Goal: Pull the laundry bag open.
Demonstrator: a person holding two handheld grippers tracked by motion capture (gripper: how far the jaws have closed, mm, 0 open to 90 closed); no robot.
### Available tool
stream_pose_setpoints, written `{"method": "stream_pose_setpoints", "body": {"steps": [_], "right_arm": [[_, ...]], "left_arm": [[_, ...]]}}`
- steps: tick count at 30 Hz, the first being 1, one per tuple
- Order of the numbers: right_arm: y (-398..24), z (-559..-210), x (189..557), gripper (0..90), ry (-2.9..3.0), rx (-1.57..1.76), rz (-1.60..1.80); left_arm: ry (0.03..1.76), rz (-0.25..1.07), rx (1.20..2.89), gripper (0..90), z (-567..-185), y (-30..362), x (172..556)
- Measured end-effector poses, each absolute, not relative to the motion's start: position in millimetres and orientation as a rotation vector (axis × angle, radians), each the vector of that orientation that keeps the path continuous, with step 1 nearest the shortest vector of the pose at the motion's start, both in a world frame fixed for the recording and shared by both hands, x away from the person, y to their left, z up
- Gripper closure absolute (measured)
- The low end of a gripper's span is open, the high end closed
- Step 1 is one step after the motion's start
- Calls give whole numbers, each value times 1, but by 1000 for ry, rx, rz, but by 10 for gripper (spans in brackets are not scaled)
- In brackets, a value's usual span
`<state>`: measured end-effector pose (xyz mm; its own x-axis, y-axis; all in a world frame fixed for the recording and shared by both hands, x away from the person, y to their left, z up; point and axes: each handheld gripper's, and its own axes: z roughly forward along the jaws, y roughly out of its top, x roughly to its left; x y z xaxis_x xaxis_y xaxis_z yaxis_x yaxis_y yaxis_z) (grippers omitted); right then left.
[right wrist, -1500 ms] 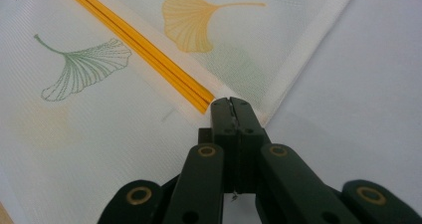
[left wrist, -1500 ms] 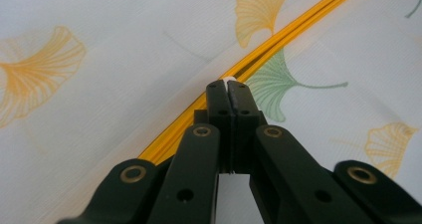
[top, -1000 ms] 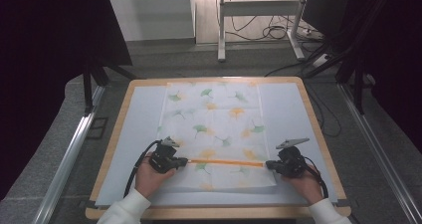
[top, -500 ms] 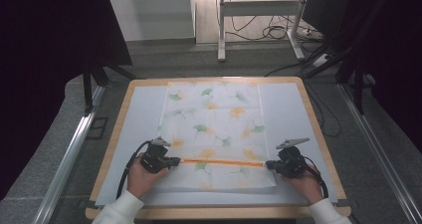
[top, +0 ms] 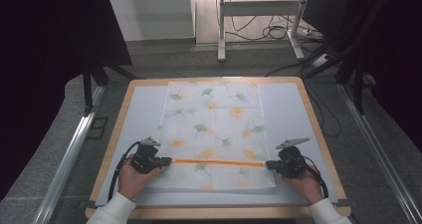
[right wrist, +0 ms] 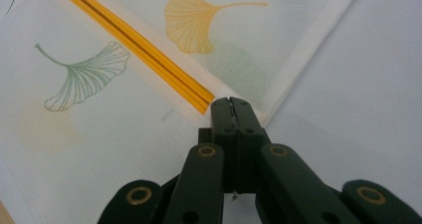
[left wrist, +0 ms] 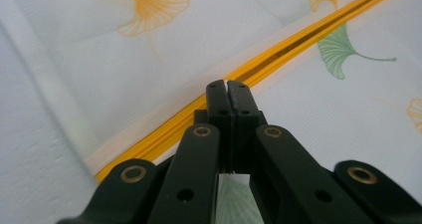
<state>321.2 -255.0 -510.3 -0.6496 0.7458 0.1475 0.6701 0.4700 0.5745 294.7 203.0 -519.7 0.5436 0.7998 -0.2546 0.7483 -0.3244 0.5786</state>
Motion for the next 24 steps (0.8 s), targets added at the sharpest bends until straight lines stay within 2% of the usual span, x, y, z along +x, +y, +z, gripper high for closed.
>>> {"method": "stream_pose_setpoints", "body": {"steps": [24], "right_arm": [[-255,-510,321,895,2586,1249,927]], "left_arm": [[1332,145,2068,900,-522,240,288]]}}
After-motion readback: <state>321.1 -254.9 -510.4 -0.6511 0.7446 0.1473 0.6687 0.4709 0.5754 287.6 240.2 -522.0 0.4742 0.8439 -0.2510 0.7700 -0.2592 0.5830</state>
